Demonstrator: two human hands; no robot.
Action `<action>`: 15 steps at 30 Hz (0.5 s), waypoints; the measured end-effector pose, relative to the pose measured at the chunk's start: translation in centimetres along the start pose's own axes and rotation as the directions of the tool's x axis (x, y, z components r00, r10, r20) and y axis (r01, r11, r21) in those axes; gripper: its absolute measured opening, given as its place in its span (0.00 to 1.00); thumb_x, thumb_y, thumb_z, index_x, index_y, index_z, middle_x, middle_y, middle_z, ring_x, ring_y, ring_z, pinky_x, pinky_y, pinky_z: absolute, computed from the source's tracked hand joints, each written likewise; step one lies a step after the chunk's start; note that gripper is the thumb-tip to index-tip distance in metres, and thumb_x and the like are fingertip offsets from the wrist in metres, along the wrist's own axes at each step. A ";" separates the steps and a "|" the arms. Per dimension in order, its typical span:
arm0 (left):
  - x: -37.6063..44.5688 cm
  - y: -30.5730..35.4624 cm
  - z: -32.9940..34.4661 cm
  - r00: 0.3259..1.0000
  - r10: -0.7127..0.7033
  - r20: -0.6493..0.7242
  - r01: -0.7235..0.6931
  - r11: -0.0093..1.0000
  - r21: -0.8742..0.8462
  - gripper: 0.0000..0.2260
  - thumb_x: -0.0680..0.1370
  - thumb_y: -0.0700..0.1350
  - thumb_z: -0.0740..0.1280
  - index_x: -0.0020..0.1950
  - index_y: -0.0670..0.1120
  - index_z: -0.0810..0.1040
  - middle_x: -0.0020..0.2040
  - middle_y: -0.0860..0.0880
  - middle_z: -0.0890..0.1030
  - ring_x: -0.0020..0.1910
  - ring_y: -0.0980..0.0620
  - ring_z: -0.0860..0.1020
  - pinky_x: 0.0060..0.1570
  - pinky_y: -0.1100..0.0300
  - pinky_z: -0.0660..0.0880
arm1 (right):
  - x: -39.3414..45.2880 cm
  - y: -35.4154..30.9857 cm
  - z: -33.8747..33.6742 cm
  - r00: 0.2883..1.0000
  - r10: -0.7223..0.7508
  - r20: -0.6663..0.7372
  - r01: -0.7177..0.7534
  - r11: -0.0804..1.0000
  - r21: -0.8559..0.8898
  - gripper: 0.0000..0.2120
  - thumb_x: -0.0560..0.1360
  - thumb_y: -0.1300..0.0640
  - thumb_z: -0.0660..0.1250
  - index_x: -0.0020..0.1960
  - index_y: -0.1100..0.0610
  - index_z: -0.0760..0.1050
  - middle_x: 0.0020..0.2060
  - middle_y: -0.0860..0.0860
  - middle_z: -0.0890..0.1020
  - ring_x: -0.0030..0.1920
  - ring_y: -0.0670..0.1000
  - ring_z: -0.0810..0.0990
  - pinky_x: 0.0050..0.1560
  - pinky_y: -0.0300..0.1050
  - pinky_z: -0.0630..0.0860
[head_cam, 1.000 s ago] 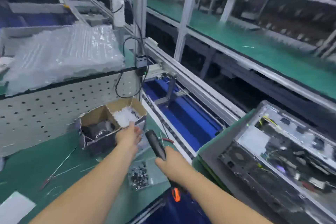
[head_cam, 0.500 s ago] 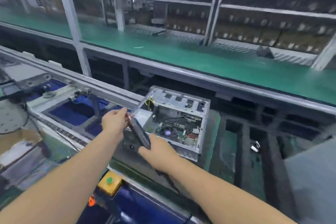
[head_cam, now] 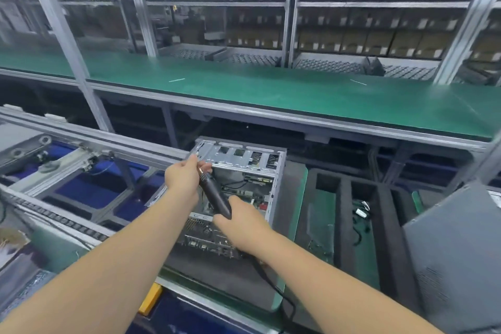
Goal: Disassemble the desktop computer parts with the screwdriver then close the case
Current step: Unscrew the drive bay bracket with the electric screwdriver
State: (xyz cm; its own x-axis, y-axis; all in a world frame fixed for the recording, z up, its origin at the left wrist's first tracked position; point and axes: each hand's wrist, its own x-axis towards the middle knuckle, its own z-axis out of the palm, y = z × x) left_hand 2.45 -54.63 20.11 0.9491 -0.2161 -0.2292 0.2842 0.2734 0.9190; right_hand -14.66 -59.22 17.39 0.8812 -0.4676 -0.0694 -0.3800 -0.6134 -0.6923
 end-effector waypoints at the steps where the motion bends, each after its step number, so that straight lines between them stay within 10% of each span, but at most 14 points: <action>1: 0.3 0.1 0.4 1.000 -0.004 -0.002 0.004 1.000 -0.008 0.06 0.82 0.39 0.66 0.48 0.37 0.77 0.35 0.44 0.85 0.34 0.49 0.86 0.39 0.57 0.82 | 0.4 0.0 0.0 1.000 0.013 -0.008 -0.012 1.000 0.011 0.13 0.73 0.40 0.61 0.49 0.49 0.67 0.42 0.49 0.76 0.38 0.51 0.76 0.35 0.48 0.70; 15: 9.7 -1.1 8.7 0.962 -0.170 0.215 0.144 0.980 0.134 0.11 0.83 0.48 0.65 0.50 0.40 0.79 0.38 0.48 0.87 0.35 0.54 0.85 0.53 0.48 0.82 | 9.2 -1.1 -0.7 0.926 0.318 -0.204 -0.308 0.948 0.079 0.09 0.73 0.42 0.62 0.46 0.46 0.67 0.44 0.50 0.78 0.37 0.52 0.77 0.33 0.47 0.70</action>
State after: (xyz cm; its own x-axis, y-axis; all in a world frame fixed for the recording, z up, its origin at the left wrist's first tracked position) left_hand 10.13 -65.18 19.62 0.8349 -0.4561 -0.3080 0.3969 0.1113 0.9111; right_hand -6.33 -63.34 18.04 0.6375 -0.7580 -0.1377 -0.6098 -0.3872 -0.6915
